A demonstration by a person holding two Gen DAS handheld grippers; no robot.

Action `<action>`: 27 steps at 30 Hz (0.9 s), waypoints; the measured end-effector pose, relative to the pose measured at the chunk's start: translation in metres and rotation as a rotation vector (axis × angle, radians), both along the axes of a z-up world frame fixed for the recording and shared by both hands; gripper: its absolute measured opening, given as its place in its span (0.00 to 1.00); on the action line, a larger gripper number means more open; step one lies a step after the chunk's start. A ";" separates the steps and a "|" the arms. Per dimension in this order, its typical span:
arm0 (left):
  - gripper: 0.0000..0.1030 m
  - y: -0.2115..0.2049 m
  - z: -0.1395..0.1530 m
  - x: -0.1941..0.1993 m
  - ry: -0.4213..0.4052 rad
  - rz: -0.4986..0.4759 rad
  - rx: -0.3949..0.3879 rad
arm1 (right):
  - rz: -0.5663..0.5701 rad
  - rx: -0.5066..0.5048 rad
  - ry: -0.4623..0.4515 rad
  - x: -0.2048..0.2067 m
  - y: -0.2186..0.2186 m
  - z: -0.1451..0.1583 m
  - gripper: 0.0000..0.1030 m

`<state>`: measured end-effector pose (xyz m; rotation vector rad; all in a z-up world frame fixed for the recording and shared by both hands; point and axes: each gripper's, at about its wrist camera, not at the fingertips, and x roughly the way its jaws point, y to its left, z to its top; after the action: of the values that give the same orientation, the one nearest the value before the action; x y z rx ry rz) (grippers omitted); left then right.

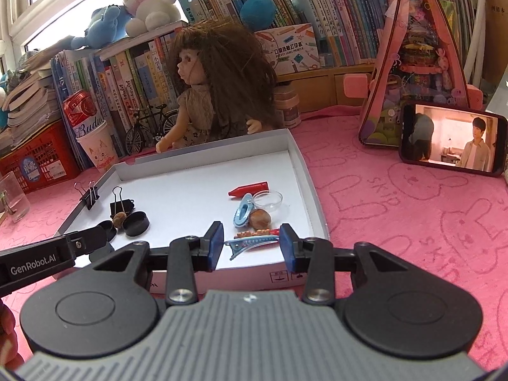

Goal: Organize rigid objects
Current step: 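Carry the black lid and blue hair clip over the tray with both tools, then open both tools to drop the lid and hair clip into the tray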

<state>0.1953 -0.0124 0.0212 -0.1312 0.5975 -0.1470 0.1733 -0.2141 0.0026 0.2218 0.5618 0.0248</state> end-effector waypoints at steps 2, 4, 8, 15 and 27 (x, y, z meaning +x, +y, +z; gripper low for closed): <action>0.29 0.000 -0.002 0.004 0.012 0.003 -0.003 | -0.003 0.001 0.012 0.004 0.000 -0.001 0.43; 0.29 0.001 -0.005 0.009 0.032 0.005 -0.016 | -0.008 0.007 0.025 0.009 0.000 -0.002 0.43; 0.29 0.002 -0.009 0.018 0.055 0.013 -0.019 | -0.014 0.013 0.046 0.015 0.001 -0.004 0.43; 0.29 0.001 -0.014 0.027 0.075 0.014 -0.019 | -0.004 -0.002 0.057 0.022 0.003 -0.004 0.43; 0.29 0.000 -0.021 0.047 0.061 0.047 0.028 | -0.006 0.019 0.075 0.041 0.000 -0.007 0.43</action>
<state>0.2422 -0.0124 0.0005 -0.1230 0.6570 -0.0892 0.2144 -0.2140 -0.0043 0.2435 0.6359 0.0155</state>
